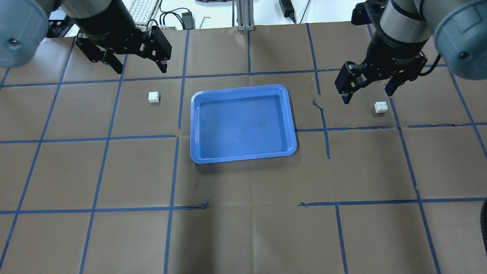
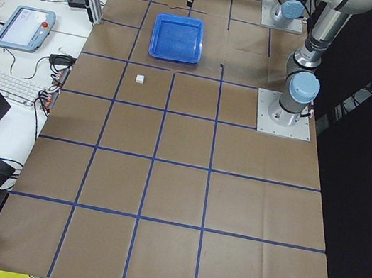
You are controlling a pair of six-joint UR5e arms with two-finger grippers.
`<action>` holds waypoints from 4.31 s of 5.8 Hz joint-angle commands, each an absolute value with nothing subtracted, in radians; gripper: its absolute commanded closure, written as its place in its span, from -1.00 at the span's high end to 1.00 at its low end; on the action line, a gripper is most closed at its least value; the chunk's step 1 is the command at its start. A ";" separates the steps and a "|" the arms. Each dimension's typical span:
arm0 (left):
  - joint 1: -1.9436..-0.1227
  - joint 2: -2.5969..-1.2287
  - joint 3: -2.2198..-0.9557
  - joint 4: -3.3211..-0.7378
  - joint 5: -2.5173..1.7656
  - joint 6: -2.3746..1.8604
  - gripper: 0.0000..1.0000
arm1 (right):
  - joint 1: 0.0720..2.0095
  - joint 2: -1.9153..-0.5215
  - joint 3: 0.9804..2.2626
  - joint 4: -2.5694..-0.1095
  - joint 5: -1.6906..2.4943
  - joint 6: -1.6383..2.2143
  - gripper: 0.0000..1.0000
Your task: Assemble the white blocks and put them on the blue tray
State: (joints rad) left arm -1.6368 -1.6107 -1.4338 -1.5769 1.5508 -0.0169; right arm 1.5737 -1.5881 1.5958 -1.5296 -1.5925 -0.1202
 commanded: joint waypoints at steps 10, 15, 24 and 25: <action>-1.510 -1.908 -1.419 -1.319 1.565 0.079 0.99 | 1.148 -1.372 1.605 -1.690 -1.311 -1.559 0.99; -1.448 -2.201 -1.502 -0.984 1.566 0.203 0.99 | 0.974 -1.008 1.595 -1.751 -0.915 -2.340 0.99; -1.477 -2.163 -1.503 -0.951 1.560 0.379 -0.96 | 0.973 -0.928 1.601 -1.776 -0.930 -2.405 -0.07; -1.567 -2.098 -1.537 -0.966 1.557 0.523 -0.96 | 0.973 -0.928 1.601 -1.801 -0.931 -2.407 -0.37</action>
State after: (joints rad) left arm -1.4992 -2.1561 -1.5094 -0.9525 1.5609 0.4002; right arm 0.9725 -0.9281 1.6015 -1.7833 -0.9304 -2.4039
